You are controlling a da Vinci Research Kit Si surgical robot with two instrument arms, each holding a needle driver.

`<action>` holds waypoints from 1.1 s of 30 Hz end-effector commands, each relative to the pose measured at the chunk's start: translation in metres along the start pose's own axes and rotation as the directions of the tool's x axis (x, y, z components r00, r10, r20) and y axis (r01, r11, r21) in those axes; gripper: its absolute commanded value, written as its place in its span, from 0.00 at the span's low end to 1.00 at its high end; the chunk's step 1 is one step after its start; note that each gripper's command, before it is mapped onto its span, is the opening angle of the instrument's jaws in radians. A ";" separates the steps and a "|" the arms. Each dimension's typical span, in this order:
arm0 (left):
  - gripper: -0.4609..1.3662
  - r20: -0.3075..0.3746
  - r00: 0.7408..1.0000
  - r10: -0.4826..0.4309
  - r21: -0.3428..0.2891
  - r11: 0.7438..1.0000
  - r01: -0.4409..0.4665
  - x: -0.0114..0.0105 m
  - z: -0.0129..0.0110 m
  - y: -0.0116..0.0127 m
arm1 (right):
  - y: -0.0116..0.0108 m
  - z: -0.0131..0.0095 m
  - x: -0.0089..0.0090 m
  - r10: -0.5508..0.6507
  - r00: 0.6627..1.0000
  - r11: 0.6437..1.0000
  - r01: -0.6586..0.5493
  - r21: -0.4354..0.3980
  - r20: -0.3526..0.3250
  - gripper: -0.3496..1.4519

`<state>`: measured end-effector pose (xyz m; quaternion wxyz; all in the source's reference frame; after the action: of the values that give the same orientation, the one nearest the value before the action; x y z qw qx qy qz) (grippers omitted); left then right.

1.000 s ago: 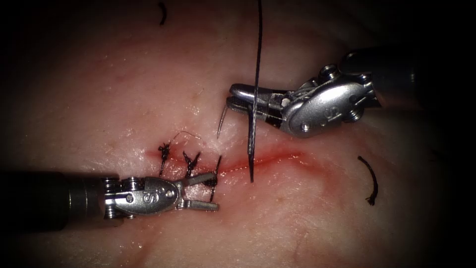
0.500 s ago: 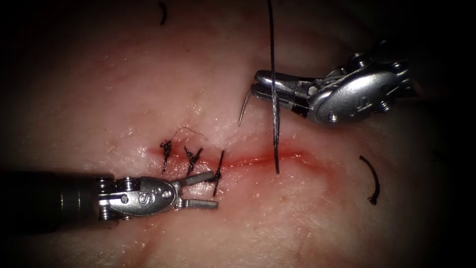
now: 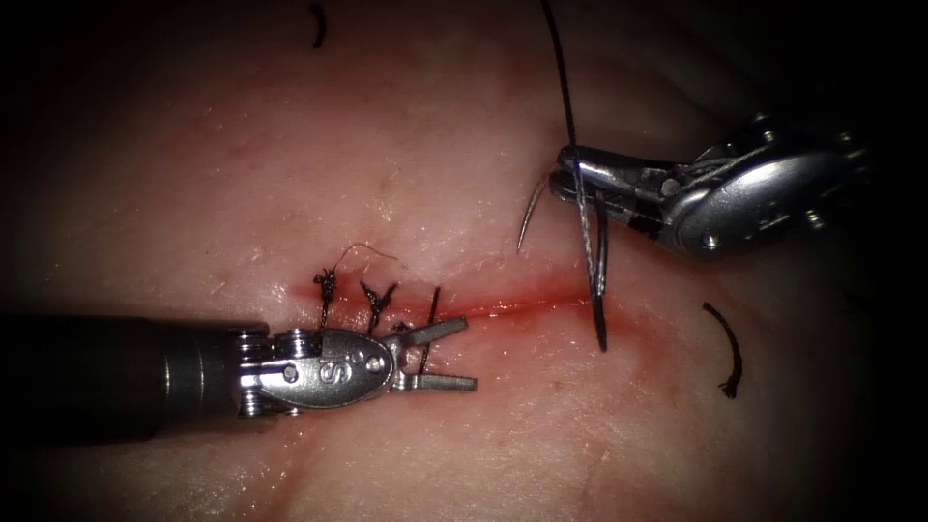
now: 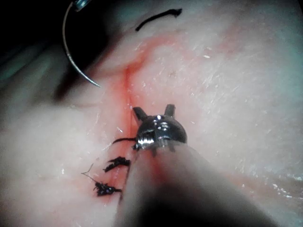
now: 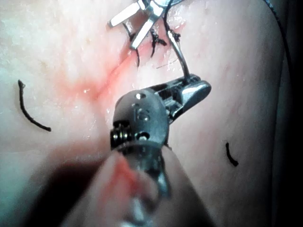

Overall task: Wound Closure
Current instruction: Throw the needle through the skin on top of the incision

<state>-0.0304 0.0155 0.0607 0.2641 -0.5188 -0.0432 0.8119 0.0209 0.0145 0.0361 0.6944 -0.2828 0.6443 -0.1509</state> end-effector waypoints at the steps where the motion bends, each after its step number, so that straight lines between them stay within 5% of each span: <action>1: 0.41 0.000 1.000 0.001 -0.004 1.000 -0.001 0.0000 0.0003 0.0001 | -0.0004 0.0001 -0.0001 -0.002 1.000 1.000 0.002 -0.008 0.002 0.00; 17: 0.30 0.041 0.999 -0.011 -0.027 1.000 0.012 -0.0034 0.0036 0.0016 | -0.0029 0.0011 -0.0016 -0.018 1.000 1.000 0.018 0.006 0.012 0.00; 33: 0.29 0.037 0.999 -0.025 -0.033 0.999 0.026 -0.0028 0.0028 0.0026 | -0.0069 0.0013 -0.0038 -0.063 0.992 0.995 0.055 0.078 0.105 0.00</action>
<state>-0.0329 0.0125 0.0633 0.2664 -0.5068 -0.0665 0.8171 0.0228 0.0113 0.0435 0.7346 -0.2822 0.5896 -0.1820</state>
